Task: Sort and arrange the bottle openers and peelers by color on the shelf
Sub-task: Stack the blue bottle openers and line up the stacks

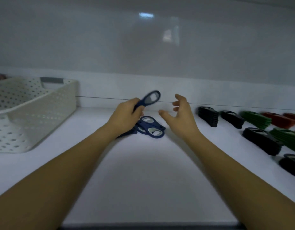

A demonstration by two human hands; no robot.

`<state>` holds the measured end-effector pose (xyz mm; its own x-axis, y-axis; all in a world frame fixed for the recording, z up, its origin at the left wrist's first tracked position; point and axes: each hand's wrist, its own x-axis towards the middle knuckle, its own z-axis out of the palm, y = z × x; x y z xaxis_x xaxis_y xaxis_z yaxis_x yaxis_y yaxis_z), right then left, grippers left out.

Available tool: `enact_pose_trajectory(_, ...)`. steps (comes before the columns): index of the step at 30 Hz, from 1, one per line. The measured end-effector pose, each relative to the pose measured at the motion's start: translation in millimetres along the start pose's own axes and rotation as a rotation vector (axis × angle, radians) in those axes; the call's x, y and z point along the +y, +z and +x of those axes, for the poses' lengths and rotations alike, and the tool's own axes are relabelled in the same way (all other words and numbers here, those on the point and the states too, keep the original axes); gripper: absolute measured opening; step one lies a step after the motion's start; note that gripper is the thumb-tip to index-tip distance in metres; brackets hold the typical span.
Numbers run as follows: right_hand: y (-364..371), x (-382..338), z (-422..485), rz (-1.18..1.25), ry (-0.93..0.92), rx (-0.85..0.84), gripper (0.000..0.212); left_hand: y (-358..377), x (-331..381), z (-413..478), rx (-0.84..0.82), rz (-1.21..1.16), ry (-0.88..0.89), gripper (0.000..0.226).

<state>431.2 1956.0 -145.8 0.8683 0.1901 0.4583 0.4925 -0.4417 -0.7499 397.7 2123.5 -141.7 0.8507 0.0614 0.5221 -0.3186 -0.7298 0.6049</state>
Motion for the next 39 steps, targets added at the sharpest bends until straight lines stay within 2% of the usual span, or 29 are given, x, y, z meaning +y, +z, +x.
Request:
enact_pose_trajectory(3,-6.3,2.6,-3.3,-0.393,0.089,-0.284,0.073,-0.7,-1.5,1.3,0.032,-0.288,-0.258,0.011)
enact_pose_trajectory(4,-7.2,2.9,-4.7,-0.470,0.110,-0.386,0.069,-0.8,-1.9,1.5,0.031,-0.334,-0.305,0.011)
enact_pose_trajectory(6,-8.4,2.1,-5.3,-0.419,0.138,-0.453,0.046,-1.1,-3.7,2.6,0.023,-0.343,-0.341,0.015)
enact_pose_trajectory(9,-10.0,3.2,-1.8,-0.219,0.131,-0.381,0.017,-1.3,-5.2,4.8,0.015,-0.322,-0.350,0.021)
enact_pose_trajectory(12,-11.3,5.4,1.7,-0.038,0.062,-0.288,0.017,-2.2,-5.2,6.9,0.020,-0.310,-0.353,0.025)
enact_pose_trajectory(15,-14.4,0.6,0.8,0.150,-0.007,-0.294,0.014,-5.4,-1.7,6.5,-0.016,-0.253,-0.315,0.028)
enact_pose_trajectory(19,-12.0,-4.6,-0.6,0.186,-0.141,-0.240,0.015,-8.7,6.7,-3.0,-0.301,-0.354,-0.253,0.032)
enact_pose_trajectory(21,-11.0,-5.5,-0.6,0.200,-0.126,-0.149,0.014,-7.4,6.4,-5.5,-0.378,-0.346,-0.171,0.021)
enact_pose_trajectory(24,-12.1,-6.5,0.6,0.366,0.028,-0.031,0.020,-6.3,4.2,-4.3,-0.343,-0.312,-0.159,0.019)
enact_pose_trajectory(25,-11.3,-5.1,1.0,0.362,0.071,-0.026,0.024,-6.4,4.0,-4.1,-0.321,-0.322,-0.188,0.022)
enact_pose_trajectory(26,-10.4,-2.1,1.4,0.252,0.094,-0.046,0.026,-6.8,3.7,-3.9,-0.292,-0.334,-0.226,0.024)
enact_pose_trajectory(29,-3.5,13.8,-0.1,-0.350,0.110,-0.253,0.045,-7.6,-0.5,-1.7,-0.197,-0.361,-0.345,0.029)
enact_pose_trajectory(30,-1.5,16.6,-1.6,-0.459,0.119,-0.299,0.048,-7.8,-2.2,-0.6,-0.176,-0.374,-0.369,0.029)
enact_pose_trajectory(32,0.2,17.6,-2.2,-0.469,0.125,-0.293,0.036,-8.3,-3.1,1.1,-0.136,-0.411,-0.414,0.027)
enact_pose_trajectory(36,-2.1,15.3,-1.1,-0.342,0.134,-0.220,0.008,-7.5,-1.4,2.4,-0.092,-0.478,-0.486,0.023)
enact_pose_trajectory(39,-2.2,16.6,0.5,-0.149,0.125,-0.041,0.011,-7.9,-1.9,3.2,-0.086,-0.528,-0.543,0.023)
